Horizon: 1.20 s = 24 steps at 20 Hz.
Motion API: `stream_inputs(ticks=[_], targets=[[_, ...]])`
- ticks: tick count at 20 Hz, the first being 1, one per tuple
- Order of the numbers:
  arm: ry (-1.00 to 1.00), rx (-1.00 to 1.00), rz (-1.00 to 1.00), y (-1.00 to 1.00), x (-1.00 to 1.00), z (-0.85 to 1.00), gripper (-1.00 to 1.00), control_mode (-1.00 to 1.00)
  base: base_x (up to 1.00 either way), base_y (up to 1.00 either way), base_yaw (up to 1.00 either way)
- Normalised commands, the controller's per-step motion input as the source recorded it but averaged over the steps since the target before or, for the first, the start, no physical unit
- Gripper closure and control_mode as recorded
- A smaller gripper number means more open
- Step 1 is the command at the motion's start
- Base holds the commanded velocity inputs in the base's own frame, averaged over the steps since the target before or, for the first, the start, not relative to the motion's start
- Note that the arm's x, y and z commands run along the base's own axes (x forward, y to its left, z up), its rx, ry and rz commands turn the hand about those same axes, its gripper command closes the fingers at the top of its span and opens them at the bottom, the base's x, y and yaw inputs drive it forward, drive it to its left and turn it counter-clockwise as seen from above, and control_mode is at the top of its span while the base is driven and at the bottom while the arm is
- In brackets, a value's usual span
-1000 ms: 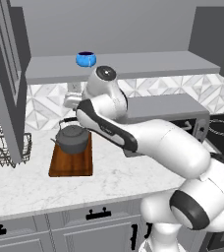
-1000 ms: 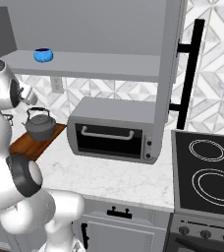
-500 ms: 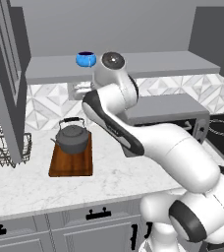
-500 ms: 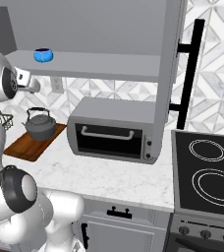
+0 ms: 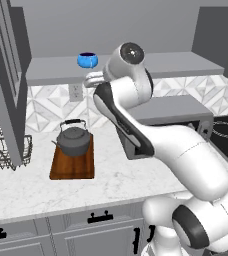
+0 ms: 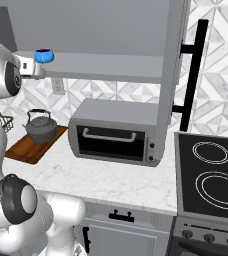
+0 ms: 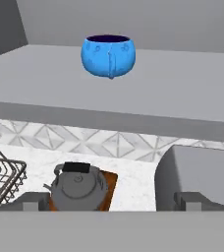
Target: Pick the kettle from the counter and place it on the tray. Then pick the mug from the cabinet and place it on the tray. Then close the cabinet doors.
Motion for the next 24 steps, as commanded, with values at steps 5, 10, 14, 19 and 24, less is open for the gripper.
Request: stream_inputs(ticks=[5,10,14,19,24], targets=[[-0.13,0.01,0.06,-0.07,0.24,0.42,-1.00,-1.00,0.00,0.00,0.00],[0.01,0.00,0.00,-0.10,0.39,0.29,-1.00,-1.00,0.00,0.00,0.00],[0.00,0.00,0.07,-0.07,0.43,0.14,-1.00,-1.00,0.00,0.00,0.00],[-0.03,0.00,0.04,0.00,0.28,0.00,-1.00,-1.00,0.00,0.00,0.00],[0.00,0.00,0.00,0.00,0.22,0.00,-1.00,-1.00,0.00,0.00,0.00]])
